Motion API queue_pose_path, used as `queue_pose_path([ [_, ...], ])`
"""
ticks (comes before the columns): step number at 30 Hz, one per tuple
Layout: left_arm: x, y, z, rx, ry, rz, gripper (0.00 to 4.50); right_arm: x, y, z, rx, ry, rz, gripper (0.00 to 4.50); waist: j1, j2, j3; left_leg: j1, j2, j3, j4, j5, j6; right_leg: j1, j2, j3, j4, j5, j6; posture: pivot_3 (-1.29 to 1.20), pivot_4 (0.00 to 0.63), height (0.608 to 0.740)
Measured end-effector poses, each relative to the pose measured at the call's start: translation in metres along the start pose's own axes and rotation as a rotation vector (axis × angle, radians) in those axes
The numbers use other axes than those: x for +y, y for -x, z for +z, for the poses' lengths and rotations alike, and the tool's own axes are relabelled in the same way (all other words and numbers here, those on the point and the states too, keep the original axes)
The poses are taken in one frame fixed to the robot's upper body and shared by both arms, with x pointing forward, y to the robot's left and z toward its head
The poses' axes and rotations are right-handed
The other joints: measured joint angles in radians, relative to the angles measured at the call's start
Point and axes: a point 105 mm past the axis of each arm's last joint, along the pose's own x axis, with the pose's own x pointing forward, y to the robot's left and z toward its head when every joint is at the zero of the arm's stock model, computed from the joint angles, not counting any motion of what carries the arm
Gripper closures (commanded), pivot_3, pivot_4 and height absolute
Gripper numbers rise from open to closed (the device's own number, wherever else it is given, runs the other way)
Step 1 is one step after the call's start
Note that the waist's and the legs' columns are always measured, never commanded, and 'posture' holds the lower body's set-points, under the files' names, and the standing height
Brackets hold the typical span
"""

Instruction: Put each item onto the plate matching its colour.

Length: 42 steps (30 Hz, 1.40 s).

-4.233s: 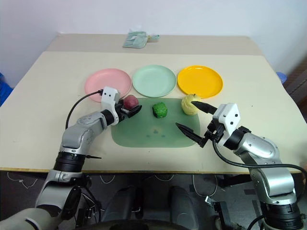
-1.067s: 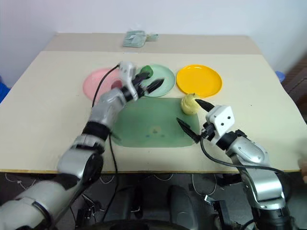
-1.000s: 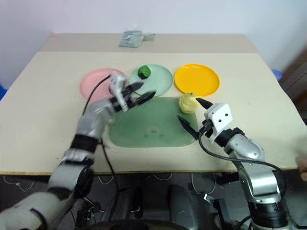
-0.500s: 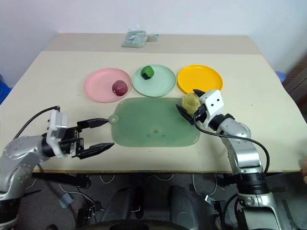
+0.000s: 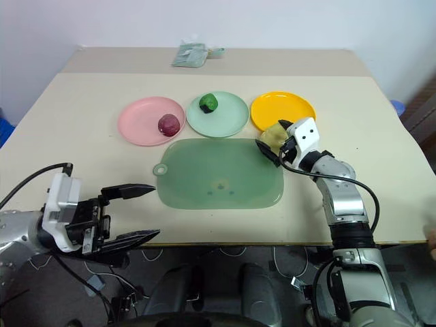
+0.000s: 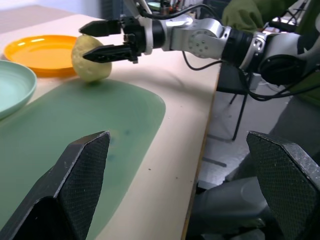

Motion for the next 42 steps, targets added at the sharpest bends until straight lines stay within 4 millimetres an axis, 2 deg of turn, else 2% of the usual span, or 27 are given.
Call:
queue_pose_path([
  [8,0.004,-0.010,0.008,-0.021,-0.033,0.002,0.05,0.000,0.000,-0.005,0.023,0.009,0.010,0.00,0.000,0.001,0.000,0.000,0.000,0.000,0.000,0.001,0.001,0.000,0.001,0.000,0.000,0.000,0.000,0.00,0.150,0.740],
  [25,0.007,-0.016,0.004,-0.030,-0.012,-0.026,0.05,0.011,-0.001,-0.011,0.051,-0.044,0.016,0.00,0.001,0.001,0.001,0.000,0.001,0.001,0.001,0.001,0.002,0.000,0.003,-0.001,0.000,0.000,0.000,0.00,0.150,0.740],
  [34,0.006,-0.013,-0.004,-0.033,0.003,-0.016,0.05,0.028,-0.023,-0.001,0.046,-0.126,0.051,0.00,0.000,0.001,0.001,0.000,0.001,0.001,0.001,0.001,0.001,0.000,0.003,-0.001,0.000,0.000,0.000,0.00,0.150,0.740],
  [38,0.006,-0.013,-0.006,-0.028,0.012,-0.004,0.05,0.039,-0.034,0.000,0.063,-0.172,0.082,0.00,0.000,0.001,0.001,0.000,0.001,0.001,0.001,0.000,0.001,0.000,0.002,0.000,0.000,0.000,0.000,0.00,0.150,0.740],
  [42,0.004,-0.014,-0.005,-0.031,0.007,0.004,0.05,0.042,-0.037,-0.002,0.087,-0.202,0.091,0.00,-0.001,0.001,0.001,0.000,0.001,0.001,0.000,-0.001,-0.001,-0.001,0.001,0.000,0.000,0.000,0.000,0.00,0.150,0.740],
])
